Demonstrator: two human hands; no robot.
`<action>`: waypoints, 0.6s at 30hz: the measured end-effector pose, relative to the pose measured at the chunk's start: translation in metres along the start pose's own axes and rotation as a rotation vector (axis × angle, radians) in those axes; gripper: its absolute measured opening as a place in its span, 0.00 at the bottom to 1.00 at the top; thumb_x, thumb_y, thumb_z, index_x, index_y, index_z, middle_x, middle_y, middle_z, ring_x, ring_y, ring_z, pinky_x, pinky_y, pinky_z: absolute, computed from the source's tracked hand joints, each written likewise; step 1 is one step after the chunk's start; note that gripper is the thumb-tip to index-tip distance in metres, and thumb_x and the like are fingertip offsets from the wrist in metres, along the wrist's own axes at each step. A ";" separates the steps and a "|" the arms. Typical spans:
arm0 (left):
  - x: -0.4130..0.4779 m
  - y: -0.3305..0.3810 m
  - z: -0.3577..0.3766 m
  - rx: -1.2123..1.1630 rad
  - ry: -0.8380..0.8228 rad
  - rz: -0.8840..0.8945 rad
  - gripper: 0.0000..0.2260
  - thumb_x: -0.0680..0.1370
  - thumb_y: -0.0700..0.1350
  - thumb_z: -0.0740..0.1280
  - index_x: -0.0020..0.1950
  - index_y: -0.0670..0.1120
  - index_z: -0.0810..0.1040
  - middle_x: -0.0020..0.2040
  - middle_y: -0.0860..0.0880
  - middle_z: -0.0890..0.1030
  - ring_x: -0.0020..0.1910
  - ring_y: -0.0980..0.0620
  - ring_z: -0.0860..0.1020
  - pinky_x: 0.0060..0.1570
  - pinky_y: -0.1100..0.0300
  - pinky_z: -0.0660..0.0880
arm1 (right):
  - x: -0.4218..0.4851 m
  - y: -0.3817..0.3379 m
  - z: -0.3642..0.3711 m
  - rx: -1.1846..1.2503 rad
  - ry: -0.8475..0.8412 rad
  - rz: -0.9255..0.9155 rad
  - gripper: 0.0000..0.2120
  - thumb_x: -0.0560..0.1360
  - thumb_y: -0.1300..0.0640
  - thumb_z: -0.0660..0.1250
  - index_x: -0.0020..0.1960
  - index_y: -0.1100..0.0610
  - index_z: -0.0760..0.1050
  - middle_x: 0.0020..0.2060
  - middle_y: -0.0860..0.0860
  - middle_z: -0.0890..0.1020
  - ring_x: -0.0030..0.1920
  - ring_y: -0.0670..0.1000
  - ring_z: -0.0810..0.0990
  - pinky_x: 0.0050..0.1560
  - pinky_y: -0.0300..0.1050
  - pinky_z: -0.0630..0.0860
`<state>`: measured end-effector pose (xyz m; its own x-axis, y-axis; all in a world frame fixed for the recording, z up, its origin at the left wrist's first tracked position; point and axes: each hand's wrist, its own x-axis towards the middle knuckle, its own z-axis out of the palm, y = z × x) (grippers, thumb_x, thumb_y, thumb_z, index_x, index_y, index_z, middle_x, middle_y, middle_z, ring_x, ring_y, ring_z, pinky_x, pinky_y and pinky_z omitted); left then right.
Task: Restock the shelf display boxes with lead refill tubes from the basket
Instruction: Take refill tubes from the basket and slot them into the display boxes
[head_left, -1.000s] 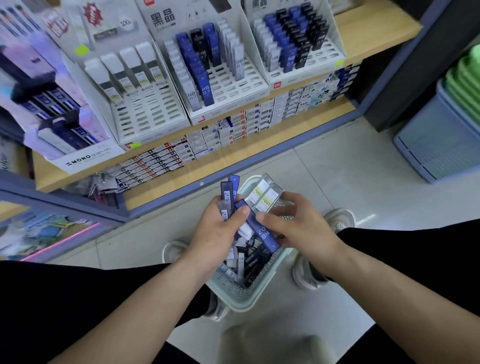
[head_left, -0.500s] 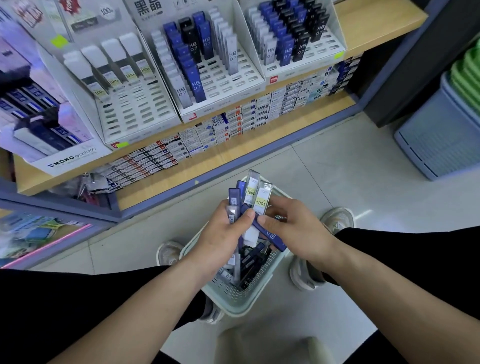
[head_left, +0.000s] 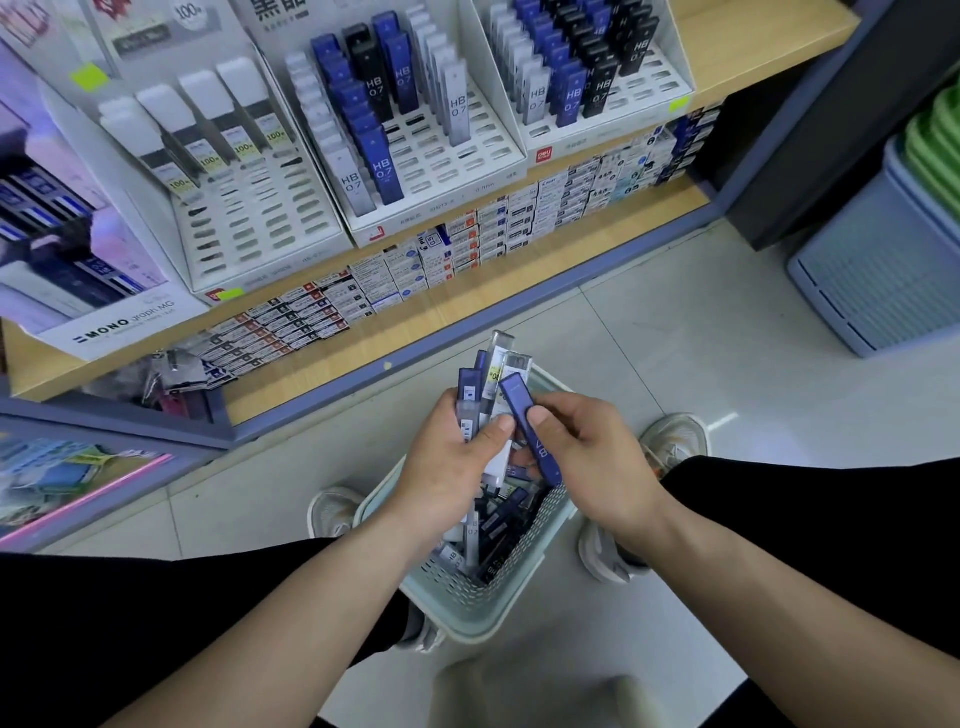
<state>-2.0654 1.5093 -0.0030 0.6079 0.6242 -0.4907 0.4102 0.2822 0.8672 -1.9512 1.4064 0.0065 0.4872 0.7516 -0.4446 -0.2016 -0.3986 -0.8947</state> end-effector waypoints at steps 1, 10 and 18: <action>0.000 0.002 -0.001 -0.003 0.002 -0.003 0.09 0.81 0.43 0.67 0.61 0.43 0.77 0.50 0.42 0.84 0.43 0.48 0.83 0.41 0.55 0.79 | 0.000 -0.001 0.001 0.051 0.004 0.018 0.11 0.84 0.60 0.58 0.52 0.55 0.79 0.38 0.52 0.84 0.36 0.51 0.84 0.39 0.46 0.81; -0.010 0.025 -0.008 -0.068 0.060 0.007 0.08 0.82 0.42 0.65 0.60 0.43 0.77 0.44 0.48 0.84 0.35 0.57 0.82 0.31 0.65 0.76 | 0.004 -0.017 -0.007 0.288 0.002 0.062 0.16 0.85 0.57 0.54 0.57 0.63 0.78 0.34 0.57 0.77 0.28 0.51 0.66 0.31 0.46 0.61; -0.016 0.038 -0.019 -0.076 0.134 0.073 0.05 0.81 0.44 0.66 0.57 0.49 0.77 0.44 0.53 0.84 0.41 0.51 0.84 0.32 0.61 0.76 | -0.003 -0.023 -0.015 0.233 -0.069 0.007 0.08 0.80 0.65 0.66 0.56 0.57 0.79 0.36 0.53 0.75 0.31 0.52 0.74 0.29 0.44 0.71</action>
<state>-2.0727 1.5241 0.0400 0.5359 0.7351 -0.4153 0.3132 0.2837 0.9063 -1.9351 1.4051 0.0296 0.4277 0.7867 -0.4452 -0.3991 -0.2776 -0.8739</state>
